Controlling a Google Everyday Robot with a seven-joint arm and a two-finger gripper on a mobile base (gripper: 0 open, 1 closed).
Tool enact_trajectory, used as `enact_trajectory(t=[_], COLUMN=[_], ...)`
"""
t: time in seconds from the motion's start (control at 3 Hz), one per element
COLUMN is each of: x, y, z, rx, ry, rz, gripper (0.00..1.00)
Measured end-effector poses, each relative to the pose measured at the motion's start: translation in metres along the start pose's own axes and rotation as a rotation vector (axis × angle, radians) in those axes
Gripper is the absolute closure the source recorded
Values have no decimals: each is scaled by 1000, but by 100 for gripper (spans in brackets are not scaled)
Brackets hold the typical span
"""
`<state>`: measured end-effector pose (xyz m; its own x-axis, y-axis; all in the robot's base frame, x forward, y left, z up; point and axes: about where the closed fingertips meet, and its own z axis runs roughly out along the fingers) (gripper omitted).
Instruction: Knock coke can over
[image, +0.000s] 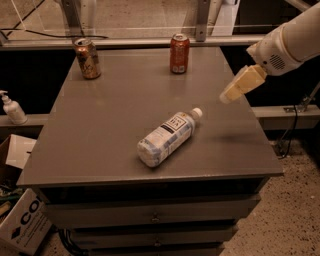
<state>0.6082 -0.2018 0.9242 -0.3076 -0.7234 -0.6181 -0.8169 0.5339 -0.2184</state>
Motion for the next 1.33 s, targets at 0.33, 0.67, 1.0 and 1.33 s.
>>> enact_trajectory(t=[0.33,0.67,1.0,1.33], x=[-12,-37,-62,-85], y=[-20,-40,-47,-49], z=[29,71,107,141], rx=[-6,-25,-68,-111], ry=[-61,-146,-230,-333], rz=[26,46,80,102], gripper=[0,0,0,0])
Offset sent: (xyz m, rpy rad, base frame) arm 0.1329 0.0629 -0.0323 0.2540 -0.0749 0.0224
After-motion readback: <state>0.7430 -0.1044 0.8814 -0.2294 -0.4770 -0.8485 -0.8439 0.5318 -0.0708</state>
